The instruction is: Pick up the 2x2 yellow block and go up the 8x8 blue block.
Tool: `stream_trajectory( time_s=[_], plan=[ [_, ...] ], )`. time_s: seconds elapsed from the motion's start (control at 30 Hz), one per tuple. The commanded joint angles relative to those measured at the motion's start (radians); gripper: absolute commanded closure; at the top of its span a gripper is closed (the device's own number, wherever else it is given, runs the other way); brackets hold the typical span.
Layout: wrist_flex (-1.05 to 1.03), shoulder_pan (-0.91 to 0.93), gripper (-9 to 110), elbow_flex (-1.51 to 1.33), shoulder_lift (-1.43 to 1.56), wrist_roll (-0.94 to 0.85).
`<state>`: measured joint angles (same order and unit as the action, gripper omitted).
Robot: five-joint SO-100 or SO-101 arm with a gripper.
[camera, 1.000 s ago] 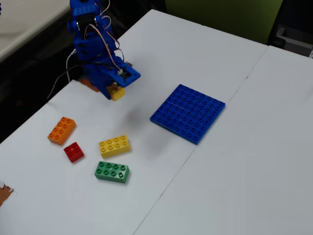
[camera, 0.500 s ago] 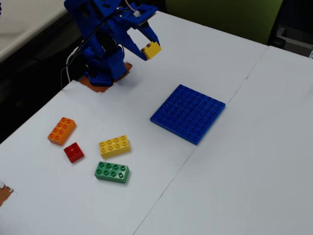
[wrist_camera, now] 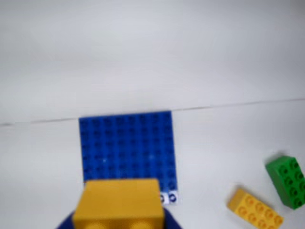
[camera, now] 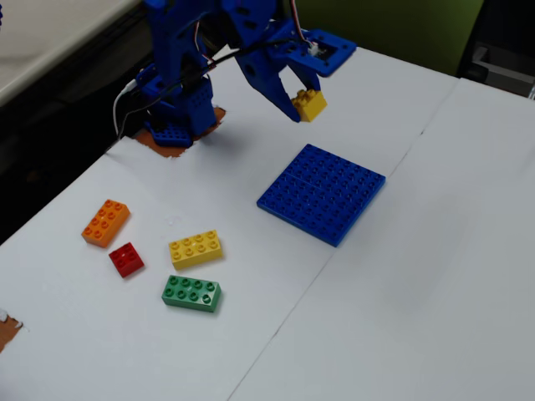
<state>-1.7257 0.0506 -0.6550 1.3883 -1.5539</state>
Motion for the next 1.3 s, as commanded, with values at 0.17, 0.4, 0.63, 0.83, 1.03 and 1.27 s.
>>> stream_trajectory(
  time_s=[0.17, 0.4, 0.63, 0.83, 1.03, 1.27],
  plan=[
    [-0.015, -0.009, 94, 0.078, -0.170, -0.086],
    [-0.020, -0.035, 93, 0.094, -0.255, -0.107],
    [-0.025, -0.034, 93, 0.063, -0.262, -0.137],
    [-0.026, -0.029, 93, 0.063, -0.273, -0.149],
    [-0.026, -0.028, 93, 0.063, -0.268, -0.143],
    [-0.026, -0.031, 93, 0.063, -0.273, -0.135]
  ],
)
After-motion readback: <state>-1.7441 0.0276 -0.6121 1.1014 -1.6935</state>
